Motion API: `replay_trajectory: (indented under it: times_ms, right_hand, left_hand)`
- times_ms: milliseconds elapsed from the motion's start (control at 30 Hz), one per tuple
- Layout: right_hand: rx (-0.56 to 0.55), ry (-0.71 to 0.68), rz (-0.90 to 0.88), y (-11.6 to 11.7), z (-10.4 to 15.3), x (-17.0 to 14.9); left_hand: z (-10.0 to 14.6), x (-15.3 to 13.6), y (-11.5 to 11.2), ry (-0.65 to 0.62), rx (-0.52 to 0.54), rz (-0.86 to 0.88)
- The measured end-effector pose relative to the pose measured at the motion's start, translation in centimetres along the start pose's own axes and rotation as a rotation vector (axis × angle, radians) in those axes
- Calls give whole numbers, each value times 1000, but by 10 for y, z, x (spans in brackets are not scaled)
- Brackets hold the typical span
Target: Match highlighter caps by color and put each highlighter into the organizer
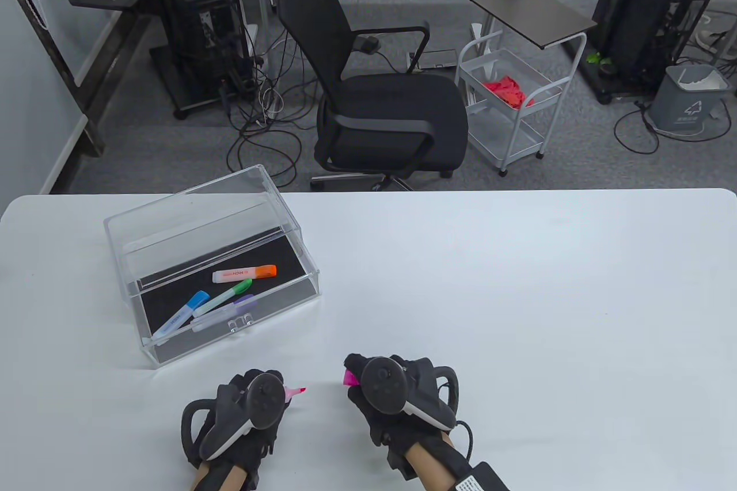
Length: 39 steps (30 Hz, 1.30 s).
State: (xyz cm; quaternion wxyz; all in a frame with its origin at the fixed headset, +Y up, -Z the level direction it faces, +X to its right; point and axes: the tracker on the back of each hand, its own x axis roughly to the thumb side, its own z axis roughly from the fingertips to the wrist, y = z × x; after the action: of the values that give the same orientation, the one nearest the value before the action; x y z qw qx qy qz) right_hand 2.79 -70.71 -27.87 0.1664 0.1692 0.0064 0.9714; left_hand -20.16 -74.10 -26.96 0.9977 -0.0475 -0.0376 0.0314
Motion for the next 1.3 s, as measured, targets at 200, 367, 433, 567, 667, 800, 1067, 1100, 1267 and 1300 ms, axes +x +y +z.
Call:
replay_trajectory:
  times_ms: [200,367,433,567,667,800,1067,1100,1267,1300]
  right_hand:
    - [19,-44,20,9,9,6]
    - [14,-85,12,12,12,13]
    - [14,-90,30,13,13,16]
    - [13,-96,29,14,13,16]
    - [18,-101,22,14,13,16]
    - [31,-119,-11,16,12,18]
    - [31,-183,-43,18,12,24]
    - [25,-183,-40,18,12,23]
    - [-20,-204,-90,17,11,18]
    - [-22,-208,-88,17,11,18]
  left_hand:
    - [1,11,0,-38,28,-27]
    - [2,18,0,-59,35,-48]
    - [3,21,0,-70,39,-51]
    - [5,24,1,-85,46,-55]
    - [5,27,1,-100,50,-56]
    - [6,33,0,-129,50,-68]
    - [10,44,1,-175,63,-75]
    - [10,44,1,-177,64,-77]
    - [9,41,3,-187,55,-38]
    - [10,41,3,-187,58,-36]
